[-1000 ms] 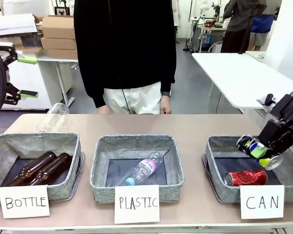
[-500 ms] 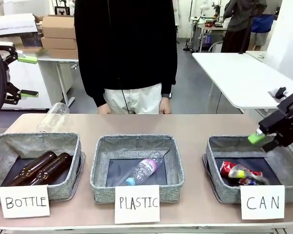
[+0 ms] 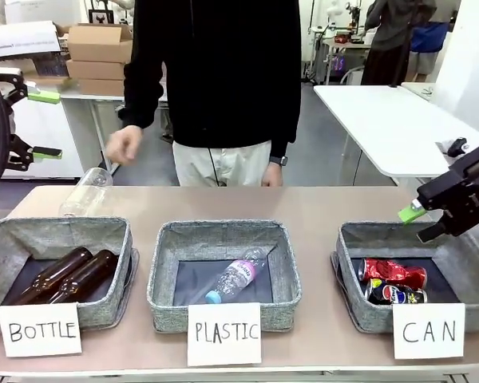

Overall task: Sort the can waste into the basket.
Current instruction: Pick up the can waste from the table and place it in the right Fabric basket.

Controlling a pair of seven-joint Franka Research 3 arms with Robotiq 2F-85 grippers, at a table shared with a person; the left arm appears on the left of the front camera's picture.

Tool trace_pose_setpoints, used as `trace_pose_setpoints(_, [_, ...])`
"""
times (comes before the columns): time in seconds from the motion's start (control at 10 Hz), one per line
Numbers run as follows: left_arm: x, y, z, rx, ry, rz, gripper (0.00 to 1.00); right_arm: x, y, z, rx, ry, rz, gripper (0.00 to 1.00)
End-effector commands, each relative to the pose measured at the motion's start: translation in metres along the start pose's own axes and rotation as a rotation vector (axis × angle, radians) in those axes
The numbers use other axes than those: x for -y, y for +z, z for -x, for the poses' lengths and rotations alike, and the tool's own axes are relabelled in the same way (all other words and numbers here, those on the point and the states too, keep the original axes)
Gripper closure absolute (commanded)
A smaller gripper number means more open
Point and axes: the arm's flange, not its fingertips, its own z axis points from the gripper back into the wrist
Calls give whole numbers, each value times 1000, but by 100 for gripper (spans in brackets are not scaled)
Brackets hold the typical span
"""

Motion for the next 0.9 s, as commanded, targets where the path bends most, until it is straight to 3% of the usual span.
trace_pose_setpoints(0.0, [3,0,0,1,6,24,0,1,-1,15,61,138,-415,0])
trace_pose_setpoints(0.1, [3,0,0,1,6,24,0,-10,16,15,143,101,-818,0])
trace_pose_setpoints(0.2, [3,0,0,1,6,24,0,-15,27,19,166,88,-1052,0])
trace_pose_setpoints(0.3, [3,0,0,1,6,24,0,-13,32,22,186,150,-1149,0])
trace_pose_setpoints(0.4, [3,0,0,1,6,24,0,-8,33,18,245,117,-1185,0])
trace_pose_setpoints(0.5, [3,0,0,1,6,24,0,-23,35,17,137,92,-633,0])
trace_pose_setpoints(0.8, [3,0,0,1,6,24,0,-23,35,17,137,92,-633,0])
